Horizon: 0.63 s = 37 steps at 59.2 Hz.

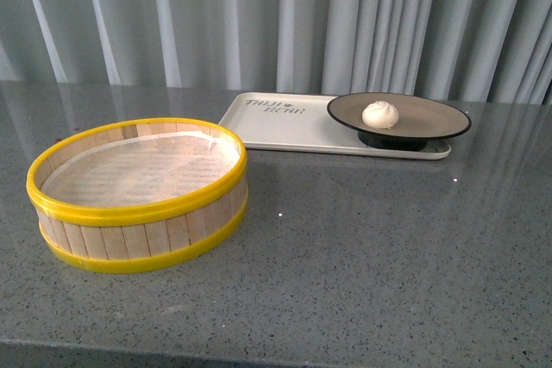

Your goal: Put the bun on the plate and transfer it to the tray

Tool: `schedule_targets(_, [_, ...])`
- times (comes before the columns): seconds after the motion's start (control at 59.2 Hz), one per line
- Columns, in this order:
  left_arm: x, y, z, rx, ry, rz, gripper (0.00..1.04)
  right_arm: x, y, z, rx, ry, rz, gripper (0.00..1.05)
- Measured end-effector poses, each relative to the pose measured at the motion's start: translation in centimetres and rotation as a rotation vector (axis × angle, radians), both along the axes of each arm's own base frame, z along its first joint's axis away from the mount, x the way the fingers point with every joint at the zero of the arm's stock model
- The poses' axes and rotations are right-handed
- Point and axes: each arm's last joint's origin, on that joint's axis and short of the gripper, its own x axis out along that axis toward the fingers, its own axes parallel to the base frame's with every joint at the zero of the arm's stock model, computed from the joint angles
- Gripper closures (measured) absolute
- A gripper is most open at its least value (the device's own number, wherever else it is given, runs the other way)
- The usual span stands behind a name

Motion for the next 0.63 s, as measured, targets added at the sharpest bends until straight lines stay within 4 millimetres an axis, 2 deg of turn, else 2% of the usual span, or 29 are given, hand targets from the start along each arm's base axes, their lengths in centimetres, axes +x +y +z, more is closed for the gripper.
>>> schedule_targets(0.625, [0.00, 0.00, 0.00, 0.000, 0.000, 0.000, 0.07, 0.00, 0.00, 0.00, 0.000, 0.000, 0.000, 0.08])
